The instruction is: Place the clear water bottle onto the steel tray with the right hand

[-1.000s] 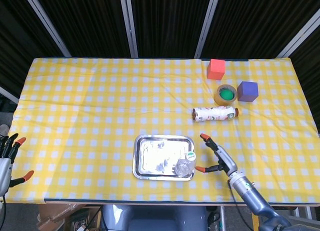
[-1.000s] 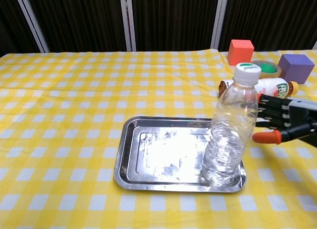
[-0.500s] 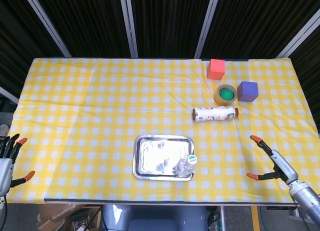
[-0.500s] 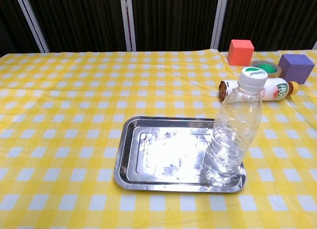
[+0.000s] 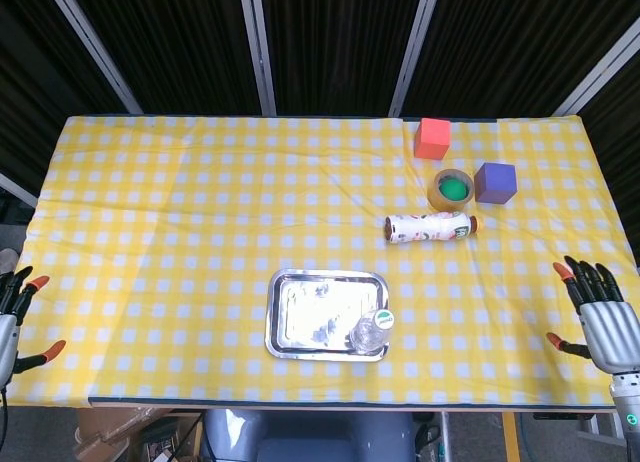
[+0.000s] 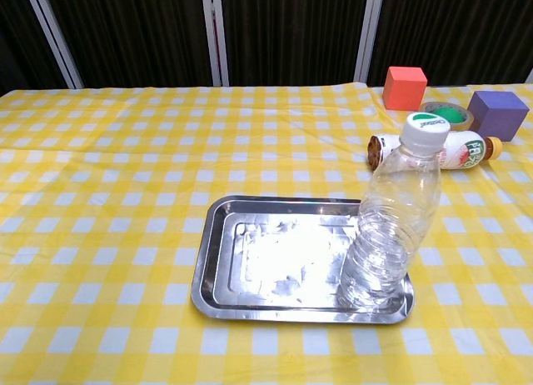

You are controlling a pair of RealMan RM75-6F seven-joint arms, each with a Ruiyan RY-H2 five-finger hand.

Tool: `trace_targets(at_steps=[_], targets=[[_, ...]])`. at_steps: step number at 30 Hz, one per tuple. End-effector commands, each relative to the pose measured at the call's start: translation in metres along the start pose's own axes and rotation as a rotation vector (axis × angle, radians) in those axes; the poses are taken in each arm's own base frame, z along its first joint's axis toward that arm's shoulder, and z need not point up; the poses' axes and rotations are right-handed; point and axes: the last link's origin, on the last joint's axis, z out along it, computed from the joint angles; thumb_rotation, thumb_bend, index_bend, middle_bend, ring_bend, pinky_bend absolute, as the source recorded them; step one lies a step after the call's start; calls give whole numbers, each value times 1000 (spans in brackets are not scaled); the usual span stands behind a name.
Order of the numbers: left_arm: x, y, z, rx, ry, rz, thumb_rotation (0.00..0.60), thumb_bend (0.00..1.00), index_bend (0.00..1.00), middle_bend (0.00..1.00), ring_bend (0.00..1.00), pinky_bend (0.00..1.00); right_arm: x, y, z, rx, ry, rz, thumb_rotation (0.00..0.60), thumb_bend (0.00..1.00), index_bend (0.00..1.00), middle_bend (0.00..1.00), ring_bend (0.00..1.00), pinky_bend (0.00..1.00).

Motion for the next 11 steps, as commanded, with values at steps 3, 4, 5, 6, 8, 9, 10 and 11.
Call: trace_targets(at_steps=[3, 4, 5, 6, 8, 9, 10, 11], targets=[[1, -1, 0, -4, -3, 3, 600, 137, 152, 38, 0, 0, -8, 15, -21, -131, 128, -155, 600, 68, 46, 34, 0, 0], [0, -2, 1, -5, -5, 3, 600, 137, 153, 38, 0, 0, -7, 16, -22, -137, 120, -152, 600, 69, 46, 34, 0, 0], [0, -2, 1, -5, -6, 4, 600, 137, 153, 38, 0, 0, -7, 17, -24, -146, 111, -146, 600, 69, 46, 34, 0, 0], [-1, -3, 2, -2, -10, 7, 600, 137, 153, 38, 0, 0, -6, 18, -24, -154, 106, -137, 600, 69, 50, 34, 0, 0], [-2, -4, 3, 2, -18, 9, 600, 137, 153, 38, 0, 0, -4, 19, -24, -157, 106, -128, 600, 69, 70, 34, 0, 0], [-3, -4, 3, 4, -21, 8, 600, 137, 153, 38, 0, 0, -4, 20, -24, -160, 99, -130, 600, 69, 77, 34, 0, 0], [-3, -4, 4, 3, -21, 10, 600, 137, 153, 38, 0, 0, -4, 20, -24, -163, 88, -138, 600, 69, 82, 34, 0, 0], [-3, -4, 4, 2, -22, 13, 600, 137, 153, 38, 0, 0, -4, 19, -23, -162, 81, -144, 600, 69, 82, 34, 0, 0]])
